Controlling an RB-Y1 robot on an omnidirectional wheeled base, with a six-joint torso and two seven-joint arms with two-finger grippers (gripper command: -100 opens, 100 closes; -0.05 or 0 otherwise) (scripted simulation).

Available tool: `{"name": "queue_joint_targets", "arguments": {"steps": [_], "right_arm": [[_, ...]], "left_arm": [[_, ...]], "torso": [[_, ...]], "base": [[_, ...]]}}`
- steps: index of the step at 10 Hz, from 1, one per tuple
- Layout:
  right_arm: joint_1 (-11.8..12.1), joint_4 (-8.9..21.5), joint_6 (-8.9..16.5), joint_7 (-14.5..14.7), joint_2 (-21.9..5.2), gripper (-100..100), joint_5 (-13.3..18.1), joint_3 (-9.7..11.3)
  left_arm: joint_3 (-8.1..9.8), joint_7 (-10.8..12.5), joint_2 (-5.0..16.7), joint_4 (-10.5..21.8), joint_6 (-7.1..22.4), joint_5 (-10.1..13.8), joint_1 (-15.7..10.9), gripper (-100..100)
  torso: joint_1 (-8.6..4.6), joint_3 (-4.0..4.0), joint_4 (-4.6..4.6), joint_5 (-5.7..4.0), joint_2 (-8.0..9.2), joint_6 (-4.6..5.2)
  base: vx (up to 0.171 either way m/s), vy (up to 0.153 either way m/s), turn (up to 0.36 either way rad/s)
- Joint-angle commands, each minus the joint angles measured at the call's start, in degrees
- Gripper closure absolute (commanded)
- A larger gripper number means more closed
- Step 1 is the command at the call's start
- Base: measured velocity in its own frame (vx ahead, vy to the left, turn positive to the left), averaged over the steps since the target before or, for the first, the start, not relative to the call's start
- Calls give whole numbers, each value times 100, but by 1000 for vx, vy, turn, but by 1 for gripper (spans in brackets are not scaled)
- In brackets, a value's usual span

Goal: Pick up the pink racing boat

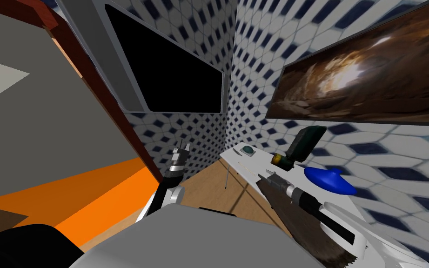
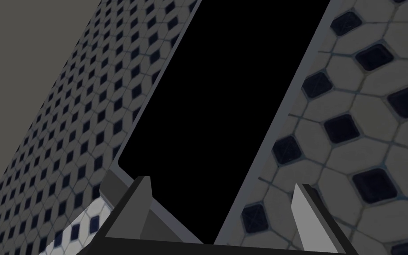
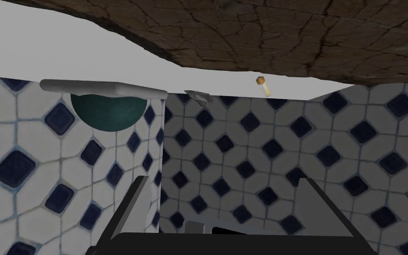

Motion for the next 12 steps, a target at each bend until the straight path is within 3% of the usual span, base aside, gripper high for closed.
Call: {"name": "queue_joint_targets", "arguments": {"steps": [1,2,3,8,12], "right_arm": [[-3,202,-62,13,-286,-100,121,83],[-7,410,-152,41,-430,-100,222,151],[-7,410,-152,41,-507,-100,222,151],[-19,1324,-586,110,-1418,-100,644,435],[4,1921,-838,106,-1885,-100,871,620]], "left_arm": [[0,0,0,0,0,0,0,0],[0,0,0,0,0,0,0,0],[0,0,0,0,0,0,0,0],[0,0,0,0,0,0,0,0],[0,0,0,0,0,0,0,0]], "torso": [[0,0,0,0,0,0],[-1,0,0,-1,1,0],[2,-3,-1,-1,-5,-1],[2,-6,-2,0,-12,0],[-3,-4,-2,-2,-5,1]], "base": [[51,21,33],[72,36,76],[57,25,22],[77,21,34],[79,12,18]]}}
